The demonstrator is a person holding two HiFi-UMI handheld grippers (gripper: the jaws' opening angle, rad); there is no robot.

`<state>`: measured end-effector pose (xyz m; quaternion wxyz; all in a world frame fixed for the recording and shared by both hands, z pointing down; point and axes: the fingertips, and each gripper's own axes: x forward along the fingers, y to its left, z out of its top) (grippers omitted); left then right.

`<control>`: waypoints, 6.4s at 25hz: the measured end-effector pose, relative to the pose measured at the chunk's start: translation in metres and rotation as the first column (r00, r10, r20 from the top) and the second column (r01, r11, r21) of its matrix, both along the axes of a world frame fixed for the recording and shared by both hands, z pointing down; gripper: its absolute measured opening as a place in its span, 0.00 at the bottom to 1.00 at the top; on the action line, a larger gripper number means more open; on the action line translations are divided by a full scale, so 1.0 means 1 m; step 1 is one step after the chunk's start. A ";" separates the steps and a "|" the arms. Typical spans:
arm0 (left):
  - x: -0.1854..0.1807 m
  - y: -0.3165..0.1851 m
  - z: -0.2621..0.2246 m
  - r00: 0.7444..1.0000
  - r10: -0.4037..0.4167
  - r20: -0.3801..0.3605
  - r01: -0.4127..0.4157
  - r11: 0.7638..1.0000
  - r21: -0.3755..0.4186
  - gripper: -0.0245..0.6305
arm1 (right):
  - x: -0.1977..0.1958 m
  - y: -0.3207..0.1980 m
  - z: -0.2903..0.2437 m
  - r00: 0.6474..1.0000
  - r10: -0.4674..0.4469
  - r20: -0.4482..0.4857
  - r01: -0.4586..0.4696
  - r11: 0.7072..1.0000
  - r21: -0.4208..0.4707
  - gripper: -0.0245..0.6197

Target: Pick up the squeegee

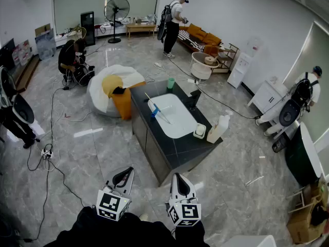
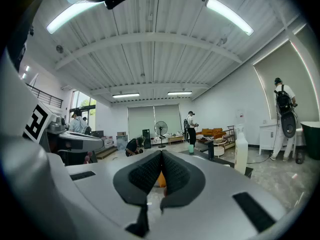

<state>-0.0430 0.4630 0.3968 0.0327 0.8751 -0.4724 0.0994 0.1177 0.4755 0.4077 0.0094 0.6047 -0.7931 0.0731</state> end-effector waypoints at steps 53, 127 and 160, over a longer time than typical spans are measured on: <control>-0.096 -0.439 0.002 0.981 0.196 -0.003 -0.196 0.980 -0.032 0.07 | -0.105 -0.416 0.000 0.983 0.185 -0.016 -0.185 0.981 -0.061 0.06; 0.015 -0.734 0.233 0.995 0.061 0.083 -0.015 0.886 -0.464 0.07 | -0.016 -0.708 0.350 0.945 0.171 0.279 0.115 0.623 -0.773 0.49; 0.017 -0.744 0.260 0.994 0.034 0.100 0.021 0.861 -0.507 0.07 | -0.032 -0.709 0.380 0.879 0.263 0.398 0.226 0.506 -0.833 0.37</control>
